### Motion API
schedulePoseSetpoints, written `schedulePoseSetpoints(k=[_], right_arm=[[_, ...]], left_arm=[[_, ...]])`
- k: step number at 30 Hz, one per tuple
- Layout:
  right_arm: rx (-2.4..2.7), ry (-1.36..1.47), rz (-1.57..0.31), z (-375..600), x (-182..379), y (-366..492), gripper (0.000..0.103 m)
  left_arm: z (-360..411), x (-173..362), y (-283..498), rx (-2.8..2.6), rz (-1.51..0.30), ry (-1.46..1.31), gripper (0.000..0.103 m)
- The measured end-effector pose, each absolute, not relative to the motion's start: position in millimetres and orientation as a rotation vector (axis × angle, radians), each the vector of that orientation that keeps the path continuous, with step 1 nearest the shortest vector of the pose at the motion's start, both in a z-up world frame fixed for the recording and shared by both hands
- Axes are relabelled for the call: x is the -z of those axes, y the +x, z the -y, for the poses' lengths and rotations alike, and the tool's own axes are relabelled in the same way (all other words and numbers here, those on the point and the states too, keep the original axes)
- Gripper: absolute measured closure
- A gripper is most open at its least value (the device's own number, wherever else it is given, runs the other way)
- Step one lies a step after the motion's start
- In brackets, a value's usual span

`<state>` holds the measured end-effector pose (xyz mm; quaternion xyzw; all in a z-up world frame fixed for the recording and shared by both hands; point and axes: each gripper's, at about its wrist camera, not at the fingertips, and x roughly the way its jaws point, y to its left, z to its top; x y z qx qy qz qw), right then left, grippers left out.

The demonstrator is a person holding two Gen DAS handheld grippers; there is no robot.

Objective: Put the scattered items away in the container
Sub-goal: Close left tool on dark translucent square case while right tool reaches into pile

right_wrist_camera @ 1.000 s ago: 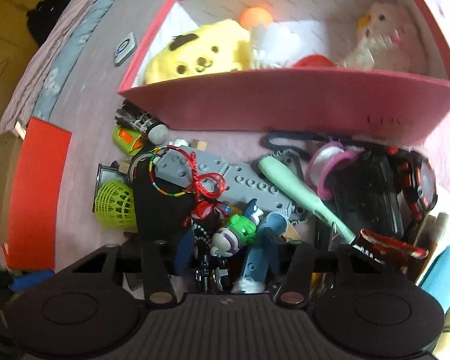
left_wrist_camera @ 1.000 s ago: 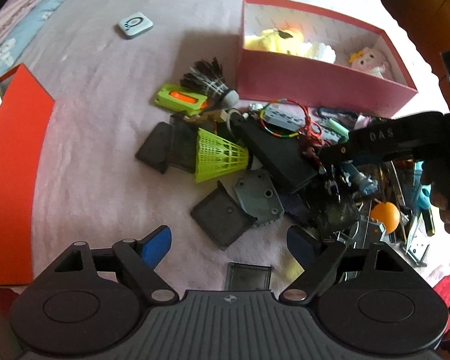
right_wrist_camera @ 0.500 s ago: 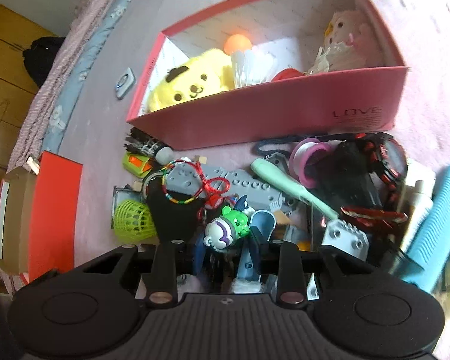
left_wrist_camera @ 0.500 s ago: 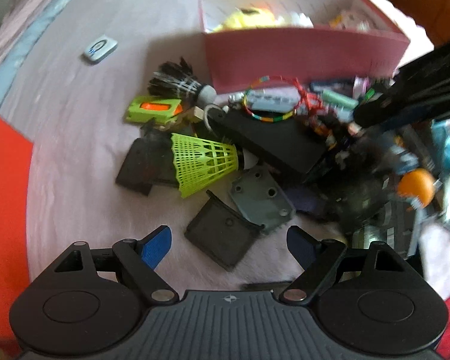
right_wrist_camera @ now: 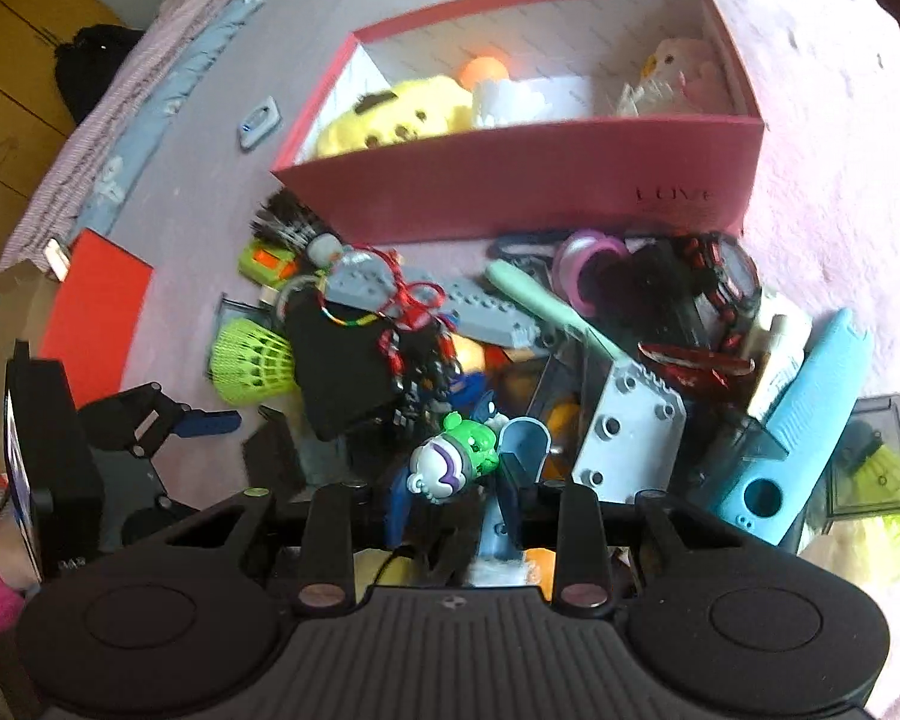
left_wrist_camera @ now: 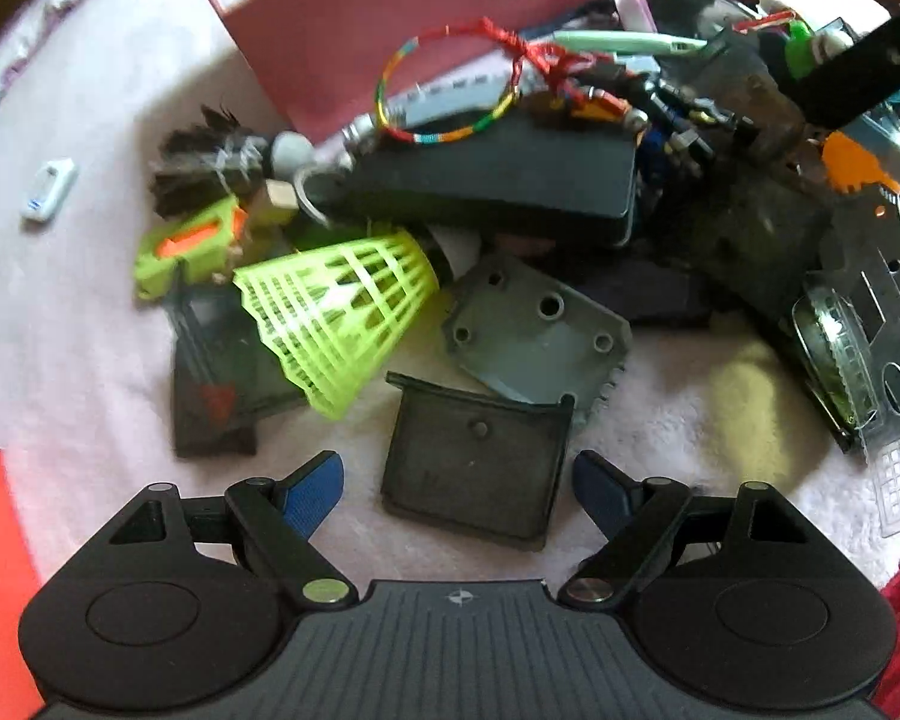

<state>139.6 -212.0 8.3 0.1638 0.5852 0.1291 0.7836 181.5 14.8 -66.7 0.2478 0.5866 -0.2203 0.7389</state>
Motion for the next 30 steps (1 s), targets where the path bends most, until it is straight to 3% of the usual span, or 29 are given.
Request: schedulePoseSetpoints(k=[5, 9, 21, 25, 27, 30], right_arm=[[-0.224, 0.39, -1.301, 214, 10, 139, 0.075], [-0.205, 0.427, -1.313, 215, 19, 136, 0.081], [-0.213, 0.395, -1.292, 209, -3, 136, 0.082], [-0.217, 0.393, -1.285, 206, -9, 136, 0.087], [-0.225, 0.393, -1.28, 205, -13, 136, 0.095], [-0.228, 0.381, -1.27, 202, -18, 135, 0.096]], left_arm=[[-22, 68, 187, 0.491, -1.31, 0.441, 0.037], [-25, 64, 183, 0.472, -1.306, 0.394, 0.038], [-46, 25, 166, 0.346, -1.27, 0.193, 0.039], [-40, 7, 167, 0.336, -1.246, 0.146, 0.038], [-38, -2, 168, 0.331, -1.233, 0.123, 0.038], [-31, -14, 168, 0.334, -1.213, 0.11, 0.038]])
